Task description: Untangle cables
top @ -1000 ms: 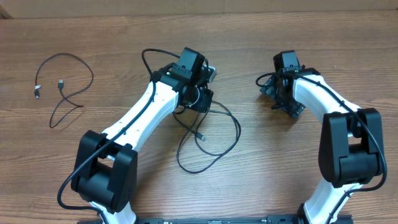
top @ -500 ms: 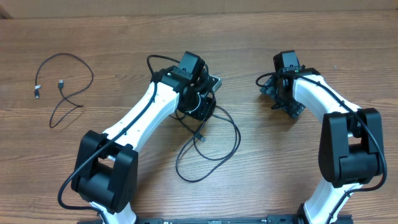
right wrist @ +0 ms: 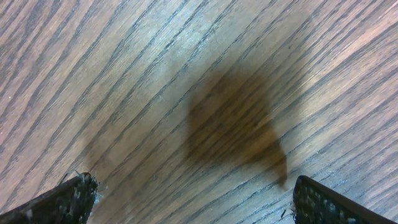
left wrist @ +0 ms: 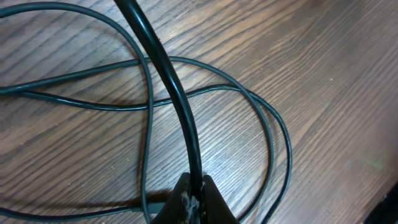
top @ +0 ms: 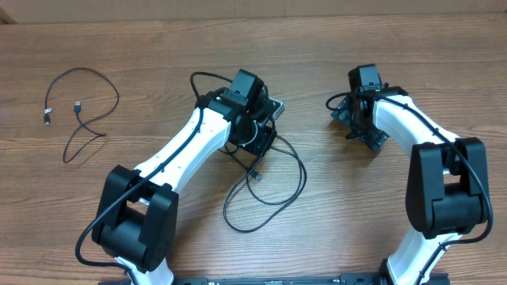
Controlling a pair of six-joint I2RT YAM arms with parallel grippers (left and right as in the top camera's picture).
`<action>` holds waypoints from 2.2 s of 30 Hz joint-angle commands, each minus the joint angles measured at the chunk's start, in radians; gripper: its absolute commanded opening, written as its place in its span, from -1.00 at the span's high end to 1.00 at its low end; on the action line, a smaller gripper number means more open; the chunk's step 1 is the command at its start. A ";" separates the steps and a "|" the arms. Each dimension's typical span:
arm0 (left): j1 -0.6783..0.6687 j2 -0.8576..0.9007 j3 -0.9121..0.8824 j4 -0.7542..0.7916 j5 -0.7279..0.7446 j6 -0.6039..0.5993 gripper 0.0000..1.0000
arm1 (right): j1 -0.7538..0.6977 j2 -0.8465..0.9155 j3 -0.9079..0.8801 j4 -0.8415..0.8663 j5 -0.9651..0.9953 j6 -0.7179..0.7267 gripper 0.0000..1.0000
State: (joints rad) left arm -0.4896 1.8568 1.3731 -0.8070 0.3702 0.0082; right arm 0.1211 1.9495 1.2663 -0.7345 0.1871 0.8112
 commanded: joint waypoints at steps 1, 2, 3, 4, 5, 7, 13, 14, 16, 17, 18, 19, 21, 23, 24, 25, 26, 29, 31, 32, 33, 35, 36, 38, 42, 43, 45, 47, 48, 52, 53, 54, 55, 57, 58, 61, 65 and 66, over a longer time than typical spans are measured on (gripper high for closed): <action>-0.002 -0.013 -0.010 0.004 -0.031 0.022 0.92 | -0.001 -0.011 -0.003 0.001 0.009 0.003 -1.00; -0.002 -0.013 -0.010 0.003 -0.034 0.023 0.91 | -0.001 -0.011 -0.003 0.001 0.009 0.004 -0.99; -0.002 -0.013 -0.010 0.004 -0.042 0.023 0.92 | -0.001 -0.011 -0.003 0.011 -0.001 0.008 -1.00; -0.002 -0.013 -0.010 0.006 -0.050 0.023 0.92 | -0.001 -0.011 -0.003 0.036 -0.017 0.008 -1.00; -0.002 -0.013 -0.010 0.008 -0.059 0.023 0.91 | -0.001 -0.011 -0.003 0.058 -0.053 0.008 -1.00; -0.002 -0.013 -0.010 0.013 -0.066 0.023 0.92 | -0.001 -0.011 -0.003 0.013 -0.240 -0.018 -1.00; -0.002 -0.013 -0.010 0.034 -0.068 0.023 0.91 | -0.022 -0.031 0.019 -0.114 -0.507 -0.249 -1.00; -0.002 -0.013 -0.010 0.034 -0.067 0.023 0.92 | -0.023 -0.038 0.021 -0.136 -0.537 -0.284 -1.00; -0.002 -0.013 -0.010 0.035 -0.067 0.022 0.92 | -0.023 -0.053 0.021 -0.198 -0.559 -0.326 -0.97; -0.002 -0.013 -0.010 0.037 -0.067 0.022 0.91 | -0.023 -0.058 0.021 -0.237 -0.559 -0.337 -0.92; -0.002 -0.013 -0.010 0.040 -0.067 0.023 0.91 | -0.023 -0.061 0.021 -0.276 -0.559 -0.349 -0.82; -0.002 -0.013 -0.010 0.042 -0.067 0.022 0.91 | -0.023 -0.061 0.021 -0.306 -0.559 -0.355 -0.70; -0.002 -0.013 -0.010 0.047 -0.066 0.022 0.91 | -0.023 -0.061 0.016 -0.373 -0.560 -0.356 -0.17; -0.002 -0.013 -0.010 0.048 -0.066 0.021 0.91 | -0.017 -0.061 0.007 -0.408 -0.562 -0.356 0.42; -0.002 -0.013 -0.010 0.048 -0.066 0.021 0.91 | -0.010 -0.061 0.000 -0.426 -0.575 -0.356 0.63; -0.002 -0.013 -0.010 0.048 -0.066 0.021 0.91 | -0.007 -0.061 -0.003 -0.430 -0.583 -0.356 0.64; -0.002 -0.013 -0.010 0.048 -0.066 0.021 0.91 | -0.002 -0.061 -0.005 -0.439 -0.594 -0.356 0.64; -0.002 -0.013 -0.010 0.048 -0.066 0.021 0.92 | 0.018 -0.061 -0.010 -0.447 -0.620 -0.356 0.54; -0.002 -0.013 -0.010 0.046 -0.066 0.021 0.91 | 0.037 -0.061 -0.016 -0.444 -0.627 -0.340 0.44; -0.002 -0.013 -0.010 0.045 -0.066 0.021 0.92 | 0.048 -0.061 -0.019 -0.441 -0.626 -0.325 0.43; -0.002 -0.013 -0.010 0.044 -0.066 0.021 0.91 | 0.059 -0.061 -0.023 -0.438 -0.626 -0.312 0.42; -0.002 -0.013 -0.010 0.044 -0.066 0.021 0.92 | 0.087 -0.061 -0.033 -0.425 -0.626 -0.306 0.39; -0.002 -0.013 -0.010 0.044 -0.066 0.021 0.91 | 0.100 -0.061 -0.037 -0.421 -0.626 -0.306 0.38; -0.002 -0.013 -0.010 0.044 -0.066 0.022 0.90 | 0.129 -0.061 -0.051 -0.403 -0.615 -0.303 0.37; -0.002 -0.013 -0.010 0.044 -0.066 0.022 0.90 | 0.185 -0.060 -0.103 -0.336 -0.547 -0.175 0.40; -0.002 -0.013 -0.010 0.043 -0.067 0.022 0.90 | 0.195 -0.060 -0.115 -0.319 -0.547 -0.159 0.40; -0.002 -0.013 -0.010 0.041 -0.066 0.022 0.90 | 0.212 -0.060 -0.143 -0.277 -0.547 -0.132 0.40; -0.002 -0.013 -0.010 0.040 -0.066 0.022 0.90 | 0.224 -0.060 -0.168 -0.235 -0.547 -0.108 0.41; -0.002 -0.013 -0.010 0.040 -0.067 0.022 0.90 | 0.227 -0.060 -0.176 -0.218 -0.547 -0.102 0.42; -0.002 -0.013 -0.010 0.041 -0.066 0.022 0.90 | 0.233 -0.060 -0.189 -0.183 -0.548 -0.100 0.67; -0.002 -0.013 -0.010 0.040 -0.066 0.022 0.91 | 0.233 -0.060 -0.189 -0.180 -0.548 -0.100 0.82; -0.002 -0.013 -0.010 0.040 -0.066 0.022 0.91 | 0.233 -0.060 -0.189 -0.175 -0.549 -0.100 0.93; -0.002 -0.013 -0.010 0.040 -0.066 0.022 0.91 | 0.233 -0.060 -0.189 -0.166 -0.552 -0.101 0.93; -0.002 -0.013 -0.010 0.035 -0.063 0.022 0.92 | 0.230 -0.061 -0.187 -0.141 -0.590 -0.106 0.93; -0.002 -0.013 -0.010 0.030 -0.064 0.023 0.92 | 0.225 -0.061 -0.183 -0.126 -0.632 -0.116 0.93; 0.000 -0.013 -0.010 0.017 -0.063 0.055 0.91 | 0.208 -0.061 -0.164 -0.082 -0.807 -0.200 0.93; 0.002 -0.013 -0.010 -0.009 -0.013 0.132 0.92 | 0.176 -0.061 -0.131 -0.021 -1.020 -0.262 0.93; 0.003 -0.013 -0.010 -0.016 0.022 0.160 0.92 | 0.171 -0.061 -0.129 0.003 -1.048 -0.262 0.93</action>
State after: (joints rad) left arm -0.4892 1.8568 1.3682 -0.8066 0.3149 0.0605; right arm 0.3176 1.8954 1.0977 -0.7750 -0.6491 0.6128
